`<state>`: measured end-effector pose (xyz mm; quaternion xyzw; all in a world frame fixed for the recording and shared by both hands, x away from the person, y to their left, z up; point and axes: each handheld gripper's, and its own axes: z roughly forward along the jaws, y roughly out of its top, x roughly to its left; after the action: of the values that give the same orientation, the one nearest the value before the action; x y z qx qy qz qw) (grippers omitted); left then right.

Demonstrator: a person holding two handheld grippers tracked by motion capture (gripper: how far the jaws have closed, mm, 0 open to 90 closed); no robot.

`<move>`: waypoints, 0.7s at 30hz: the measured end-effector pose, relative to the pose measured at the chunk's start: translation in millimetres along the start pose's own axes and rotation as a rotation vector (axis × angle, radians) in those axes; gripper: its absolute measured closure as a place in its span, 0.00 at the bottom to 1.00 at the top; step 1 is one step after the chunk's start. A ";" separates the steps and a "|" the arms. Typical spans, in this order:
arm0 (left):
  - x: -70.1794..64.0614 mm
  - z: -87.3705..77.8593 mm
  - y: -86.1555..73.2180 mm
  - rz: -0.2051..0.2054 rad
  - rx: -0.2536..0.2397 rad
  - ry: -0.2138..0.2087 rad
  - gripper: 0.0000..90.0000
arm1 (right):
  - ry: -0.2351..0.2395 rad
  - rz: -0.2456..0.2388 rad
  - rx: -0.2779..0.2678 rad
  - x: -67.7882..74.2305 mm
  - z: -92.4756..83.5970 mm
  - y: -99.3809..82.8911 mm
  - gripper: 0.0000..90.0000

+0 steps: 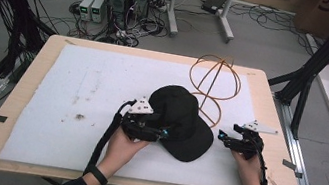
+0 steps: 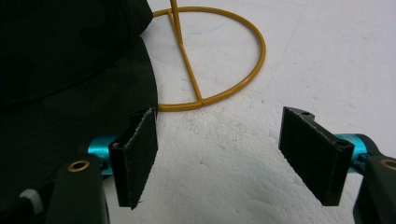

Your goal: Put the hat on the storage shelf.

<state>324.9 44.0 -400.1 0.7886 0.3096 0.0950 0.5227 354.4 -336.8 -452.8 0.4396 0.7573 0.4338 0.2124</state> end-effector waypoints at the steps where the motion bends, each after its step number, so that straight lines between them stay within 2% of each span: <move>1: -0.1 1.6 0.5 -0.006 0.003 0.008 0.43 | 0.000 -0.004 0.000 -0.2 0.1 0.0 0.31; 2: -0.3 2.4 0.7 -0.006 0.004 0.010 0.46 | 0.001 -0.002 0.000 -0.1 0.3 0.0 0.31; 5: -3.1 5.8 1.7 0.002 0.019 0.026 0.48 | 0.002 -0.002 0.001 -0.1 0.5 0.2 0.31; 10: -6.2 9.8 2.4 0.019 0.039 0.033 0.58 | 0.003 -0.001 0.007 0.0 0.8 0.3 0.31; 12: -6.0 12.0 1.9 0.023 0.048 0.036 0.67 | 0.003 -0.002 0.009 0.2 0.8 0.4 0.31; 15: -4.5 14.4 1.3 0.015 0.046 0.022 0.72 | 0.003 -0.003 0.010 0.2 1.0 0.4 0.31; 17: -4.5 14.3 0.9 0.019 0.028 0.011 0.83 | 0.002 -0.003 0.010 0.1 1.1 0.4 0.31; 19: -3.3 13.1 0.5 0.020 0.008 -0.020 0.92 | 0.004 -0.003 0.010 0.2 1.2 0.4 0.31; 21: -3.5 11.7 0.0 0.018 -0.006 -0.033 0.95 | 0.004 -0.002 0.011 0.3 1.1 0.4 0.31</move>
<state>327.7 33.0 -404.5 0.7912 0.2934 0.0877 0.5294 355.2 -335.9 -453.1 0.4390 0.7606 0.4302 0.2089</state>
